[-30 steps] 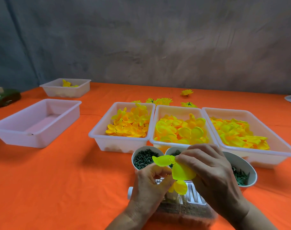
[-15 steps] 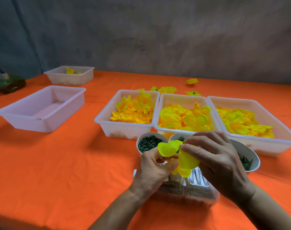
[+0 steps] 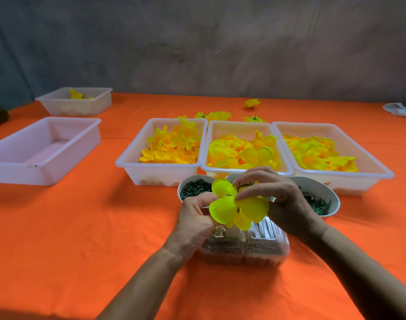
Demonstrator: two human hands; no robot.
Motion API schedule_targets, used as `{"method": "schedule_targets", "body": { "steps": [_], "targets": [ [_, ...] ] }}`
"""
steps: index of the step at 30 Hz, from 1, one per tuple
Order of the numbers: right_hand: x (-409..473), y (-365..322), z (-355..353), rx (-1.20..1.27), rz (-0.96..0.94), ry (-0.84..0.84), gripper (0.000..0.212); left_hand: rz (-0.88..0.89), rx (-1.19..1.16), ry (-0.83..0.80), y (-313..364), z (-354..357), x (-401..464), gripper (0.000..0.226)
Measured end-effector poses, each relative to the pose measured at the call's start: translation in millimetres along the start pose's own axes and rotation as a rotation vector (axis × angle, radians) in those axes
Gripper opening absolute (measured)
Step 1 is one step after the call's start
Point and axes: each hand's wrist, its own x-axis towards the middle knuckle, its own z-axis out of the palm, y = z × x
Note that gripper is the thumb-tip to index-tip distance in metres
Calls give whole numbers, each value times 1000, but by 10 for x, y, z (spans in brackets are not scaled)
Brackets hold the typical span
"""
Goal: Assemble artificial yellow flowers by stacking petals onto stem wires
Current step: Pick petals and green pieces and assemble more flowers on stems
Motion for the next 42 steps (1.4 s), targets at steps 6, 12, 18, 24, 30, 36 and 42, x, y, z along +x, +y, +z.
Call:
{"method": "schedule_targets", "body": {
  "steps": [6, 12, 18, 24, 30, 36, 42],
  "targets": [
    [-54, 53, 49, 169, 164, -31, 16, -126, -45, 16, 18, -43, -35, 15],
    [-50, -32, 22, 363, 311, 44, 12, -221, -166, 99, 77, -100, 6, 43],
    [-72, -111, 16, 541, 450, 175, 32, -171, -222, 198, 254, -36, 32, 16],
    [-114, -138, 53, 638, 580, 274, 28, -168, -179, 261, 251, 38, 41, 14],
    [-171, -171, 68, 657, 767, 354, 34, -193, -154, 267, 269, 36, 40, 19],
    [-128, -281, 1, 741, 960, 356, 17, -225, -117, 271, 267, 43, 24, 18],
    [-74, -430, -11, 559, 943, 222, 50, -291, -138, 289, 281, 47, 22, 19]
  ]
}}
